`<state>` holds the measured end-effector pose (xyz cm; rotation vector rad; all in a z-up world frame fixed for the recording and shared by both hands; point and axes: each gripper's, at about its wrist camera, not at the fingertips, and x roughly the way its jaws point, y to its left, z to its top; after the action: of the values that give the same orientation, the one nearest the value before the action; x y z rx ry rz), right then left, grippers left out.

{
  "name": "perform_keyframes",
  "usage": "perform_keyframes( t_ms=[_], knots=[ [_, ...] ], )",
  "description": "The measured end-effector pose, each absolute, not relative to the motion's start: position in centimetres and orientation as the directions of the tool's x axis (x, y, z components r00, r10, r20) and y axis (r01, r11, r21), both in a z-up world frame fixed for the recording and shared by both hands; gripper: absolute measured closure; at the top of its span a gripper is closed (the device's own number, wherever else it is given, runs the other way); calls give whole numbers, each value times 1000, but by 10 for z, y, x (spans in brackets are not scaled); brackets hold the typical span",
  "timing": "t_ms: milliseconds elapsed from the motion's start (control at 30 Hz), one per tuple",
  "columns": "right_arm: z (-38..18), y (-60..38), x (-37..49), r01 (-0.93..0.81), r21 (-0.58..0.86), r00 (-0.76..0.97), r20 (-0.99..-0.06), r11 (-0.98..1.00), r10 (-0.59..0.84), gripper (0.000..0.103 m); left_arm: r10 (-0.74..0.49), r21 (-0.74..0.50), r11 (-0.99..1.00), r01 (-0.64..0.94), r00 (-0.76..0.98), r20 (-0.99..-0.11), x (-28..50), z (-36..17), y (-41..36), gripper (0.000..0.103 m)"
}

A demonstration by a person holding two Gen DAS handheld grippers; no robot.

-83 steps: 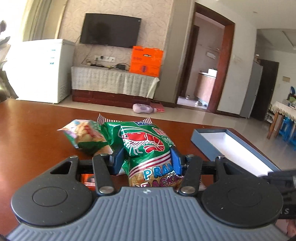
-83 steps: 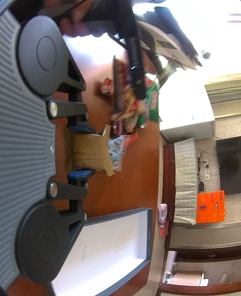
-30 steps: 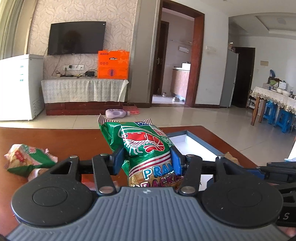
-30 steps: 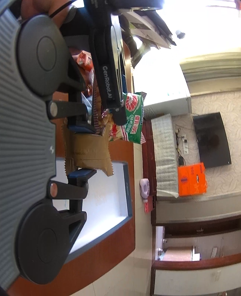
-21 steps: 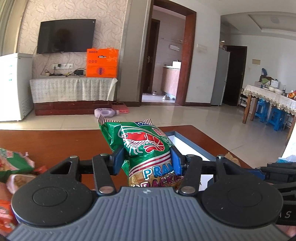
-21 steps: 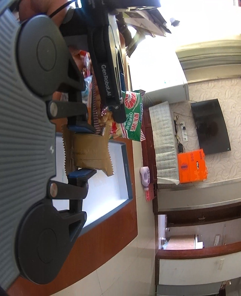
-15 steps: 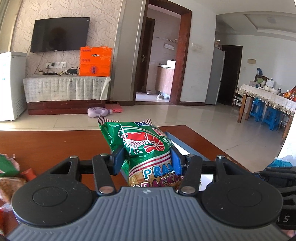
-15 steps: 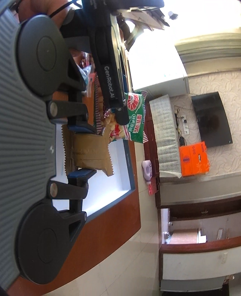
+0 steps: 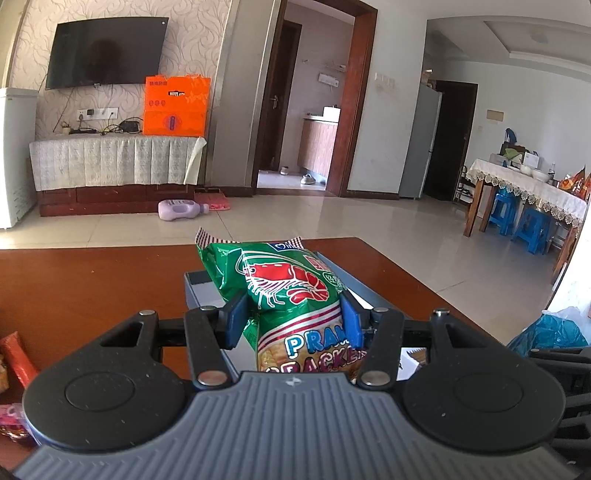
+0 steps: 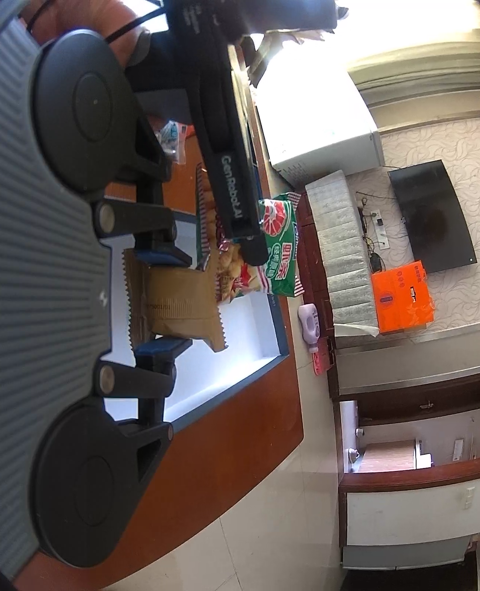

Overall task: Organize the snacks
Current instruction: 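Carry the prawn bag in the left tool and the brown packet in the right tool to the box, then open the left tool over the box while the right tool releases the brown packet inside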

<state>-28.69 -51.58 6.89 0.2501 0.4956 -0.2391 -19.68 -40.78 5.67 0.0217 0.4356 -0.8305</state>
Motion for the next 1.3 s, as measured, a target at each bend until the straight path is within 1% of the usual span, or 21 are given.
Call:
perform_keyframes(
  t_ms=[200, 333, 567, 633, 700, 800, 967, 1300],
  knots=[
    [66, -520, -285, 306, 176, 840, -513, 935, -178, 60, -709, -162, 678, 717, 580, -400, -182, 50, -420, 45],
    [63, -521, -282, 299, 166, 831, -530, 940, -171, 60, -710, -188, 673, 716, 553, -436, -169, 44, -430, 45],
    [59, -520, -281, 291, 157, 822, -546, 944, -163, 60, -690, -173, 680, 712, 543, -478, -156, 31, -445, 44],
    [59, -520, -281, 294, 156, 819, -549, 943, -165, 60, -685, -168, 684, 710, 545, -484, -152, 29, -449, 41],
    [59, -521, -280, 294, 156, 818, -552, 943, -164, 60, -678, -158, 688, 708, 550, -487, -150, 28, -450, 31],
    [59, -521, -279, 293, 154, 816, -554, 944, -163, 60, -679, -156, 688, 709, 554, -481, -148, 27, -450, 23],
    [56, -522, -279, 292, 146, 811, -561, 945, -164, 60, -682, -136, 683, 718, 561, -469, -152, 28, -444, 18],
    [50, -522, -265, 306, 128, 796, -578, 943, -179, 60, -675, -104, 684, 722, 572, -465, -163, 30, -431, 13]
  ],
)
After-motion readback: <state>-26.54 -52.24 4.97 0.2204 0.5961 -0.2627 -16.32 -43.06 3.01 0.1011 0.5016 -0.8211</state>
